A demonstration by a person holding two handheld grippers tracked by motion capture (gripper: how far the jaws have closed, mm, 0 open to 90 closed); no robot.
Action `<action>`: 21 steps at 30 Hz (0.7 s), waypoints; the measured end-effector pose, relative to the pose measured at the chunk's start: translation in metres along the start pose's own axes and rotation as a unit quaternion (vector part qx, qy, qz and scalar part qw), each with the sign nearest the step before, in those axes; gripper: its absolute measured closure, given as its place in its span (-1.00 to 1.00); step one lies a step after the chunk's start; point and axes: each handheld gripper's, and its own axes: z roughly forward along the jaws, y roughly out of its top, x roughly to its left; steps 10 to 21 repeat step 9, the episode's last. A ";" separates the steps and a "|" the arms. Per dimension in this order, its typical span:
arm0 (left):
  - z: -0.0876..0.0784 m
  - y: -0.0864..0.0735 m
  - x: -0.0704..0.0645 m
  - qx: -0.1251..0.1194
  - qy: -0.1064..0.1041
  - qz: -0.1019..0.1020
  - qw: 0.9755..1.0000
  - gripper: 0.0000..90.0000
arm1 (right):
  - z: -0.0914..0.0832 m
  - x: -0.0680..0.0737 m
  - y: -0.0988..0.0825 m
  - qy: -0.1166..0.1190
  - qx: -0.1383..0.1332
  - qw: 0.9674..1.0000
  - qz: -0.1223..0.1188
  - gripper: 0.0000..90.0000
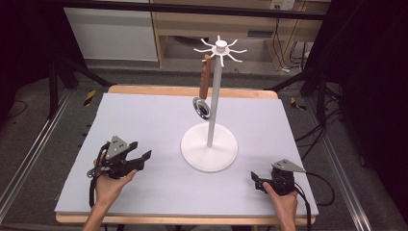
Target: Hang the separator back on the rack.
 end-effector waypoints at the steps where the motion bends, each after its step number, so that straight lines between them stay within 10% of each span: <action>1: 0.000 -0.006 0.005 0.009 0.007 -0.003 1.000 -0.15 | 0.000 0.000 0.000 -0.001 0.000 1.000 0.002 -0.85; 21: -0.004 -0.024 0.020 0.020 0.021 -0.028 0.999 -0.19 | 0.000 0.000 0.000 -0.001 0.000 1.000 0.002 -0.85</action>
